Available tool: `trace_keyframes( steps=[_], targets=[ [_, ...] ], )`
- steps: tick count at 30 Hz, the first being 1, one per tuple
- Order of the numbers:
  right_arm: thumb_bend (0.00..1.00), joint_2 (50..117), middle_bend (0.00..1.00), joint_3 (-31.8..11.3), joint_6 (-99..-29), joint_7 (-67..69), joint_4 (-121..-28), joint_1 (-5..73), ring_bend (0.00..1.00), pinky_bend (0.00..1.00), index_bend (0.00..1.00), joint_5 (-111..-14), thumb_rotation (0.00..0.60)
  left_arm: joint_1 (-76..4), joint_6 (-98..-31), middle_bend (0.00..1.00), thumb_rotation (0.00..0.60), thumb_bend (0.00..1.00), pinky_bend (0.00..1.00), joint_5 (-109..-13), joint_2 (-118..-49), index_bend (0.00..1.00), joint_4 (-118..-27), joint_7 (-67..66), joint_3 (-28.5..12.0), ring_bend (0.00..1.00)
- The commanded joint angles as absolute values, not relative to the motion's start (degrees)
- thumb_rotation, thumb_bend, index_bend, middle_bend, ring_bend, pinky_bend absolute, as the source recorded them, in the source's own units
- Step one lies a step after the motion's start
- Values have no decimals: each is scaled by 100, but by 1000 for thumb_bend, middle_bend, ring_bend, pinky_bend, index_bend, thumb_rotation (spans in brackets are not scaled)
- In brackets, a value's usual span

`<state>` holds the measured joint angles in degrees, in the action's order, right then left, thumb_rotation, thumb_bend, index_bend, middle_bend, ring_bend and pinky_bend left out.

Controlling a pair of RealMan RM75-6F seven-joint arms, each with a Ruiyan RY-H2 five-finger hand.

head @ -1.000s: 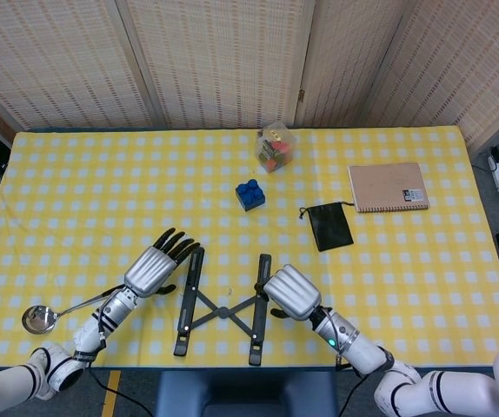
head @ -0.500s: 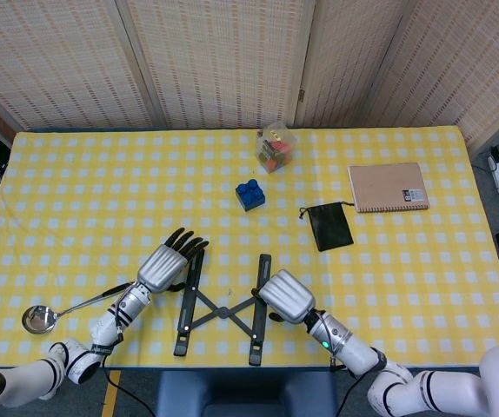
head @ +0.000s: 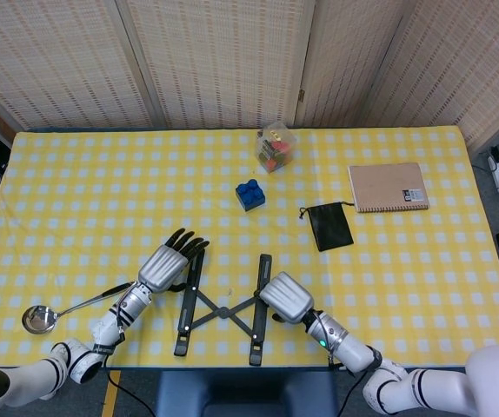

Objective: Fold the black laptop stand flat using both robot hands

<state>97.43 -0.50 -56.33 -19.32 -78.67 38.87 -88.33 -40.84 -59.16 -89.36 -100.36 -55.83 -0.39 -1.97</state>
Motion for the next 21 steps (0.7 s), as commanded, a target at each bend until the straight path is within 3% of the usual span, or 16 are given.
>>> trace_keyframes(
  steps=[1, 21],
  targets=[
    [123, 9824, 878, -43, -5621, -1917, -7761, 3910, 899, 908, 648, -8867, 600, -4082, -5927, 135, 600, 196, 0, -8937, -10032, 0, -5584, -32, -186, 25],
    [123, 10405, 877, -140, -5632, -1896, -7150, 4056, 899, 908, 647, -8970, 600, -4056, -5948, 130, 600, 196, 0, -8902, -9972, 0, -5706, 11, -123, 14]
  ],
)
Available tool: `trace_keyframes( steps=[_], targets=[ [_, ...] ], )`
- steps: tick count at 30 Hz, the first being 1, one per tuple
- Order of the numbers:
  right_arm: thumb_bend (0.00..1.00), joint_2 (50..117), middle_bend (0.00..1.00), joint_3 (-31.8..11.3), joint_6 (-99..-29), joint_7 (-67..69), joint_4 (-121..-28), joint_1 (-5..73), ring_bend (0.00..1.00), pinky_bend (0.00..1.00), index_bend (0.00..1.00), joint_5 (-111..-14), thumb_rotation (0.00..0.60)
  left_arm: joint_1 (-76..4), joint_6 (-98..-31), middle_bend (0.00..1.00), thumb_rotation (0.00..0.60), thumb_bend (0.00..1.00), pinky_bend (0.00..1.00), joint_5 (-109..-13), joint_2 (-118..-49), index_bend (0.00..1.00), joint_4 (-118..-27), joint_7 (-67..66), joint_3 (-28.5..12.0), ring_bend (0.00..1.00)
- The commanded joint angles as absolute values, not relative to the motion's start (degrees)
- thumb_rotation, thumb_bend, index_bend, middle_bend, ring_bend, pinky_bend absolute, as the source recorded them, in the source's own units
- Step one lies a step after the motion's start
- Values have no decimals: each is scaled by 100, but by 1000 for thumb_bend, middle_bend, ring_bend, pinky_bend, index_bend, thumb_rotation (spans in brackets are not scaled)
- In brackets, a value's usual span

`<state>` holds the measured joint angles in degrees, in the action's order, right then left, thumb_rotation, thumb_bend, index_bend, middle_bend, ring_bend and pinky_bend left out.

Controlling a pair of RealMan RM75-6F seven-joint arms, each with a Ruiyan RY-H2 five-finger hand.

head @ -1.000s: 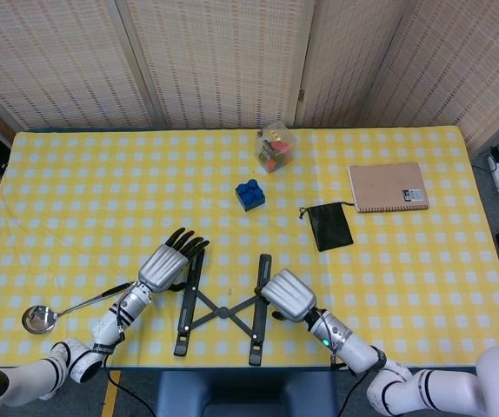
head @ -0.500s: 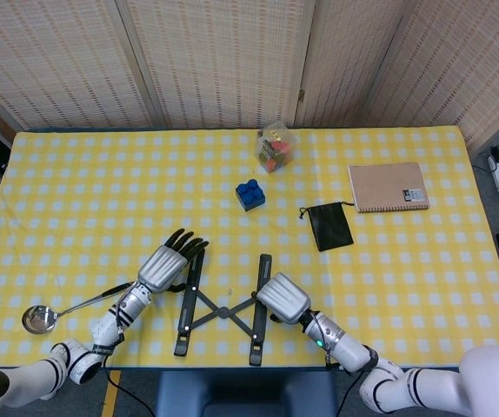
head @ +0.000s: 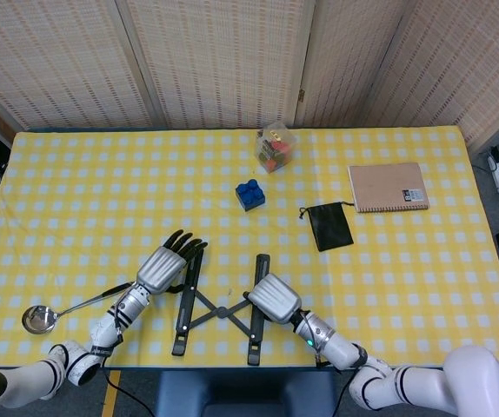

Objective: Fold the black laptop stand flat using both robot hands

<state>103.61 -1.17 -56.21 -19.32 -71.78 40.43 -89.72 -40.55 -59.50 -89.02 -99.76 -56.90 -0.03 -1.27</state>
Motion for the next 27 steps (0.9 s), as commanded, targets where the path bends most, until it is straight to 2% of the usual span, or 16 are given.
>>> trace_keyframes(
  steps=[1, 27],
  targets=[
    [123, 10424, 878, -150, -5631, -1877, -7140, 4063, 899, 908, 647, -8967, 600, -4057, -5947, 130, 600, 196, 0, -8900, -9968, 0, -5716, 14, -123, 14],
    [122, 10905, 878, -383, -5607, -1955, -7051, 4336, 899, 908, 648, -8964, 600, -4126, -5888, 120, 600, 196, 0, -8871, -9860, 0, -6266, -195, -148, 4]
  ],
)
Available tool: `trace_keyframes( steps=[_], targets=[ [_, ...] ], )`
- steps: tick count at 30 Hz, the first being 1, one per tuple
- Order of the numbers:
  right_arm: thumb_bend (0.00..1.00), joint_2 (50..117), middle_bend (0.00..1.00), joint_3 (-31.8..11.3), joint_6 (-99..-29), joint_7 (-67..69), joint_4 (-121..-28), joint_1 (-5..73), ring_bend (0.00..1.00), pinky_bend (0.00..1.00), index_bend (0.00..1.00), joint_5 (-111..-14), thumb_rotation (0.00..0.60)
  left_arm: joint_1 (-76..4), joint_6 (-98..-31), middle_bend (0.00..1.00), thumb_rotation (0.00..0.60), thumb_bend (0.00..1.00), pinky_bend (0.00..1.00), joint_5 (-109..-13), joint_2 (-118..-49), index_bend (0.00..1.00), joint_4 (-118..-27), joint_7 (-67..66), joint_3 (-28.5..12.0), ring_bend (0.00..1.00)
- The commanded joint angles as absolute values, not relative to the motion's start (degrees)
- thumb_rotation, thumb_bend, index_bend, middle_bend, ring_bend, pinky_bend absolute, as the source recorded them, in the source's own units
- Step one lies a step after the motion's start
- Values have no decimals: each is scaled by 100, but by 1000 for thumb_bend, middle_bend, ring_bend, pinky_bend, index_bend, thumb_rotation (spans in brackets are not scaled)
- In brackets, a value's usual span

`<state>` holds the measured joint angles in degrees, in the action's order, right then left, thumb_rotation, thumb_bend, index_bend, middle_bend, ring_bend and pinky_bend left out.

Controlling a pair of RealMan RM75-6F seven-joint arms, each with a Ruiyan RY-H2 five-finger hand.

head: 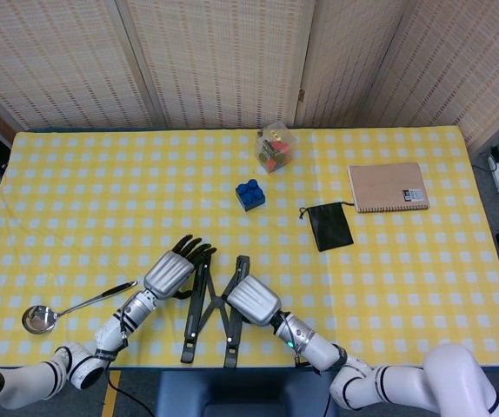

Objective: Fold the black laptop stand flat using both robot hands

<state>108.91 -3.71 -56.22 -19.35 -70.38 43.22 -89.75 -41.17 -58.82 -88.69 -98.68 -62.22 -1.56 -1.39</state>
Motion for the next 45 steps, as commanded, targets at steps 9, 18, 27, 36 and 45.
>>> trace_keyframes(
  steps=[9, 18, 27, 36, 45],
  targets=[
    [123, 10904, 872, -406, -5539, -2037, -7140, 4388, 898, 908, 641, -8900, 600, -4168, -5882, 119, 600, 196, 0, -8820, -9832, 0, -6467, -339, -224, 3],
    [122, 9971, 577, -497, -5223, -1976, -8340, 4593, 667, 871, 290, -8891, 600, -3917, -6036, 109, 600, 196, 0, -8466, -9384, 0, -6994, -563, -353, 0],
    [122, 9086, 73, -723, -3501, -2218, -9193, 5500, 154, 173, 0, -8265, 600, -3620, -6330, 106, 600, 196, 0, -8295, -8909, 0, -7455, -433, -409, 0],
    [123, 9222, 0, -684, -2821, -2450, -8917, 6150, 0, 0, 0, -8160, 600, -3514, -6368, 94, 600, 196, 0, -8214, -8800, 0, -7496, -315, -435, 0],
    [123, 9551, 0, -545, -2759, -2594, -8449, 6430, 0, 0, 0, -8189, 600, -3427, -6406, 84, 600, 196, 0, -8191, -8782, 0, -7417, -120, -446, 0]
  ],
)
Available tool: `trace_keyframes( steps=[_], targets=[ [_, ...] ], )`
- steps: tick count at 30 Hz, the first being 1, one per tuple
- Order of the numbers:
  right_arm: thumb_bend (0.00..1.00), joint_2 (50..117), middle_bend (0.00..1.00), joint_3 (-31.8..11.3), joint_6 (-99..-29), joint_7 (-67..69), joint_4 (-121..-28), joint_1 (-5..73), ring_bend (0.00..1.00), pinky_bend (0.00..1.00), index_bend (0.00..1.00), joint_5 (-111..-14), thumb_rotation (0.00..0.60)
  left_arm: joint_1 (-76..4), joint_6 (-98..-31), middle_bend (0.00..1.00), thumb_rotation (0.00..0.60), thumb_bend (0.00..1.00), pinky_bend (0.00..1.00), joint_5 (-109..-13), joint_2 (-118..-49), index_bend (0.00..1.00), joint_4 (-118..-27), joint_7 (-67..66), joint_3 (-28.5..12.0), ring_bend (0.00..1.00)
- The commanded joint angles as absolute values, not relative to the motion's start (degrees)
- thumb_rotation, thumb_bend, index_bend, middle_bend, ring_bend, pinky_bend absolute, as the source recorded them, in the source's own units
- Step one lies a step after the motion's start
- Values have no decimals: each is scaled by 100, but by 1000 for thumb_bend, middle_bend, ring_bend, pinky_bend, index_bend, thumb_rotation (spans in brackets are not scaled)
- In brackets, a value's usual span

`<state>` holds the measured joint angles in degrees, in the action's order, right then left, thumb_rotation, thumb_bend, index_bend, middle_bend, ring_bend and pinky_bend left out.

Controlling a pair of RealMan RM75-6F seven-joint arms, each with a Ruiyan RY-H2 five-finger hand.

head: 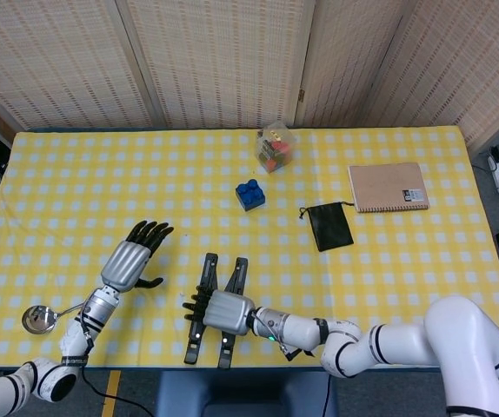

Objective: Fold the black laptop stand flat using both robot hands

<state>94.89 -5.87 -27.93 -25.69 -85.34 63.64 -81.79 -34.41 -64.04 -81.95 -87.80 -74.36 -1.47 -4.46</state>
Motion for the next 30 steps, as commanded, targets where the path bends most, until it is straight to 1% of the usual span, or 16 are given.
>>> trace_keyframes(
  steps=[1, 7, 16, 23, 30],
  targets=[
    [123, 9583, 0, -521, -2739, -2620, -8397, 6467, 0, 0, 0, -8195, 600, -3419, -6409, 83, 600, 196, 0, -8194, -8785, 0, -7403, -95, -444, 0],
    [123, 9714, 19, -480, -2702, -2667, -8228, 6595, 0, 0, 0, -8113, 600, -3393, -6412, 78, 600, 196, 0, -8204, -8801, 0, -7335, -22, -447, 0],
    [123, 9850, 109, -438, -2683, -2749, -8077, 6748, 18, 0, 9, -7960, 600, -3375, -6441, 63, 600, 196, 0, -8237, -8823, 0, -7301, 40, -468, 0],
    [123, 9858, 188, -406, -2813, -2705, -8058, 6769, 52, 0, 141, -7942, 600, -3364, -6427, 50, 600, 196, 0, -8243, -8849, 0, -7252, 45, -465, 0],
    [122, 9846, 298, -375, -2950, -2484, -8038, 6786, 118, 0, 287, -8097, 600, -3364, -6405, 41, 600, 195, 0, -8248, -8858, 0, -7240, 31, -468, 0]
  ],
)
